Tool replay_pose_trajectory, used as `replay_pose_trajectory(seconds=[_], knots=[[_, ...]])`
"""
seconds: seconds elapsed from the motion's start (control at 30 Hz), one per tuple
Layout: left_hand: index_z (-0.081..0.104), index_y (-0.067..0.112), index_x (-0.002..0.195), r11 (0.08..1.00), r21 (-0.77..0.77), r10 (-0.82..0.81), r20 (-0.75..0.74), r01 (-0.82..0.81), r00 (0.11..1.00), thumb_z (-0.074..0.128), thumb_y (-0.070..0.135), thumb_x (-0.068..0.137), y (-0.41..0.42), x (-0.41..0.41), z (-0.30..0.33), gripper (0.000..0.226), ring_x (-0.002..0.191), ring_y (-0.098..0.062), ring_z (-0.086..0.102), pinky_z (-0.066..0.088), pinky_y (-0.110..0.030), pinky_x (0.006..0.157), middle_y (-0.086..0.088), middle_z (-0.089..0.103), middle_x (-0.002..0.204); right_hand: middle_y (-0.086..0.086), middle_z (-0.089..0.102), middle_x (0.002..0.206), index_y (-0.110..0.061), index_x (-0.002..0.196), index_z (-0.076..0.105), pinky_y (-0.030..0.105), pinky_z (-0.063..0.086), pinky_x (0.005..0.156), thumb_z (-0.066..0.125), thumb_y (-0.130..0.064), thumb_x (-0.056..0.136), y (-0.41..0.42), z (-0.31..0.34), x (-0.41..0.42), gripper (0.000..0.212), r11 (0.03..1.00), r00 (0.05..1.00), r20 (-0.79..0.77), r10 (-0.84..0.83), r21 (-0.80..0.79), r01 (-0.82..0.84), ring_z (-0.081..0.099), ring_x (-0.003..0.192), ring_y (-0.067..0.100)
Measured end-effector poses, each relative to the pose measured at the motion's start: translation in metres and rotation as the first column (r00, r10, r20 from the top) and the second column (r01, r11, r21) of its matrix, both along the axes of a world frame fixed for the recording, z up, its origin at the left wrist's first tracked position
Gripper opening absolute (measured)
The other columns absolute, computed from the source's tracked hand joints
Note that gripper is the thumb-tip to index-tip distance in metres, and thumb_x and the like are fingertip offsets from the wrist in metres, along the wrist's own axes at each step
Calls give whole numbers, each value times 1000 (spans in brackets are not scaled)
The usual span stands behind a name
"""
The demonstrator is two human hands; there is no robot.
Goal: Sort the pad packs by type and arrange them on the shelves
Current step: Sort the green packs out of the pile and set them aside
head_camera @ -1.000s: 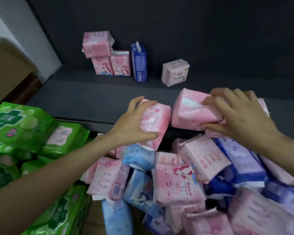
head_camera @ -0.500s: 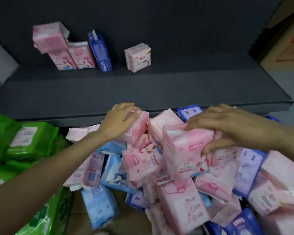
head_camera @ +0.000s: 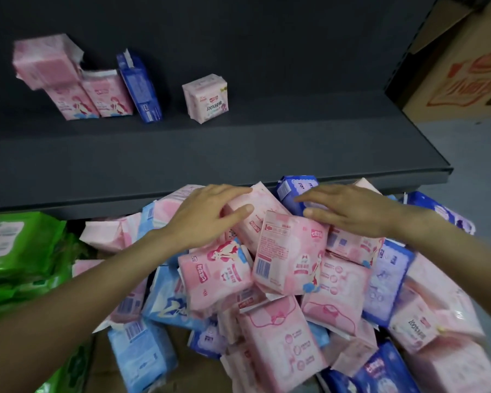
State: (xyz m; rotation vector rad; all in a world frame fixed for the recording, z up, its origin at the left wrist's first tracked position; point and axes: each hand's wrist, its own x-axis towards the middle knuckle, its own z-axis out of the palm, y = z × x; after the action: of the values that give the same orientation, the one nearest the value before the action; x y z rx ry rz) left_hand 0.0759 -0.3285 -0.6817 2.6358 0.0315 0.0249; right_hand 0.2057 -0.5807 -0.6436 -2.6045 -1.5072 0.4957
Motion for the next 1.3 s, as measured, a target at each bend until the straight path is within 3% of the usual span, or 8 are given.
replay_pose_trajectory(seconds=[0.17, 0.43, 0.67, 0.8, 0.97, 1.07, 1.17, 1.3], knots=[[51, 37, 132, 998, 34, -60, 22, 59, 998, 22, 73, 78, -11, 3, 0, 70, 122, -8, 46, 30, -25, 101, 15, 55, 131, -15, 52, 129, -37, 130, 50, 21, 29, 98, 14, -72, 85, 2, 0, -3, 67, 994, 999, 38, 22, 103, -26, 44, 116, 5], [69, 23, 104, 988, 92, 67, 447, -121, 892, 48, 38, 86, 69, 15, 21, 31, 89, -10, 62, 49, -26, 78, 13, 70, 99, -3, 60, 123, -25, 129, 55, 34, 41, 95, 55, -33, 93, 95, 33, 35, 36, 968, 970, 242, 34, 233, -92, 53, 112, 22], [60, 25, 118, 912, -90, 407, 305, -399, 861, 65, 43, 78, 203, 46, 13, 44, 95, -12, 59, 48, -33, 86, 8, 64, 110, 3, 49, 138, -20, 136, 47, 39, 32, 106, 61, -11, 83, 235, 19, 85, 56, 962, 914, 403, 55, 225, -157, 40, 130, 25], [47, 18, 135, 859, 34, 487, 256, -511, 835, 72, 37, 80, 260, 73, 4, 63, 121, -27, 46, 39, -38, 98, -6, 50, 131, 6, 27, 154, -17, 146, 33, 44, 13, 116, 56, 7, 77, 293, -3, 118, 76, 982, 846, 528, 68, 116, -152, 15, 145, 26], [39, 8, 142, 831, 226, 415, 356, -508, 837, 69, 40, 79, 302, 115, 14, 77, 130, -35, 37, 27, -39, 107, -18, 44, 140, 2, -3, 160, -19, 152, -1, 42, 5, 118, 55, -1, 87, 342, -22, 155, 88, 995, 838, 545, 22, -92, 33, -4, 147, 21], [22, 8, 149, 715, 439, 459, 292, -544, 839, 60, 34, 89, 325, 127, 12, 76, 144, -31, 13, -1, -34, 112, -17, 23, 154, 0, 0, 160, -17, 151, -12, 43, 2, 119, 53, -9, 91, 358, -30, 173, 88, 970, 818, 575, 28, -213, 117, -6, 147, 21], [11, 8, 151, 659, 544, 493, 208, -519, 845, 54, 32, 93, 347, 127, 2, 75, 146, -25, 6, -12, -30, 108, -11, 15, 157, 1, 22, 151, -20, 151, -3, 44, 4, 119, 56, -18, 90, 357, -37, 189, 84, 968, 769, 639, 22, -206, 144, 15, 142, 24], [17, 9, 151, 618, 630, 437, 223, -471, 871, 57, 30, 89, 362, 122, -21, 77, 138, -28, 23, 1, -39, 116, -9, 26, 150, 2, 28, 141, -27, 139, 30, 46, 4, 118, 67, -36, 79, 350, -36, 203, 71, 988, 782, 622, 19, -132, 81, 19, 136, 26]])
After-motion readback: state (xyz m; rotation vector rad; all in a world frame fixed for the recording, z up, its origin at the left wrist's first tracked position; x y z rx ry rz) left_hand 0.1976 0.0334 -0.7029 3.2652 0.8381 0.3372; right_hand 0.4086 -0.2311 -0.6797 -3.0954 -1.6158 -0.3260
